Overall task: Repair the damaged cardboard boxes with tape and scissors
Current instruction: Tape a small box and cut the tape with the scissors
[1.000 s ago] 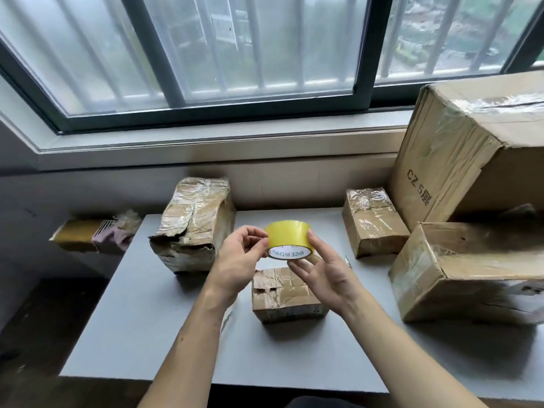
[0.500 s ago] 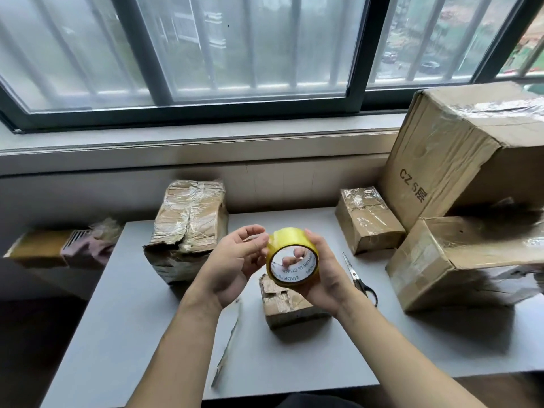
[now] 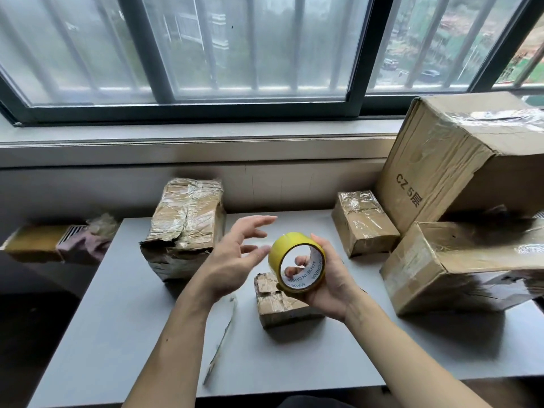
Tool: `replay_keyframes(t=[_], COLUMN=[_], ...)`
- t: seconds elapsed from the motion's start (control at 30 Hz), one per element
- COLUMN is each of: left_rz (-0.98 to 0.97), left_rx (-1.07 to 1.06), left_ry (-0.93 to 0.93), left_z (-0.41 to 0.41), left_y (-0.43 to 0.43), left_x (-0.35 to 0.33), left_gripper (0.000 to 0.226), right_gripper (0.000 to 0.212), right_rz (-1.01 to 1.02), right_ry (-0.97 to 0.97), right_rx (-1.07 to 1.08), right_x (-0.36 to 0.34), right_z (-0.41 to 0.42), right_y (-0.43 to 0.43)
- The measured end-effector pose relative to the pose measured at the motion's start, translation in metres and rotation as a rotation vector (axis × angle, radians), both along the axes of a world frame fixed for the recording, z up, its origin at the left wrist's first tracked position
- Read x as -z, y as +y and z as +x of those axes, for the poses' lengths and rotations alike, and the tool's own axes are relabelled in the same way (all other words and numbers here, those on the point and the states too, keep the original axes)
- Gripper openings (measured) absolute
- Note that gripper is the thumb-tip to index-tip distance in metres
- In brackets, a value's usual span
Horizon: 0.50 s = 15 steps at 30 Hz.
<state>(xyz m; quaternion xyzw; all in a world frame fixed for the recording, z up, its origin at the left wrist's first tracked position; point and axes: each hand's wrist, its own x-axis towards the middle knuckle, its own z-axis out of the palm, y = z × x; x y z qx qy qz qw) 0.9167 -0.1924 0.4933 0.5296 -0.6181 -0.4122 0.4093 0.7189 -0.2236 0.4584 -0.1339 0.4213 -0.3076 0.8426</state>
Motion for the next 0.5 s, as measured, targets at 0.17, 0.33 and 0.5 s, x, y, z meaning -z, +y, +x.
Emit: replay_keyframes(t=[0.17,0.33,0.5], left_rz=[-0.029,-0.054,-0.097], left_rx=[0.202,0.012,-0.281], left_ry=[-0.078,-0.069,-0.090], left_z=[-0.019,-0.030,-0.039], left_y=[-0.003,-0.002,-0.003], left_x=[-0.013,-0.005,-0.003], left_gripper=[0.026,0.012,0.014], right_gripper=[0.045,0.070,0.057], right_rz=[-0.008,-0.072,-0.560], right_ry=[-0.005,0.156,0.542], right_rx=[-0.148,-0.359,-0.111], right_x=[0.000,0.003,0.001], right_z=[-0.011,-0.017,-0.008], right_y=[0.001,0.004,0.004])
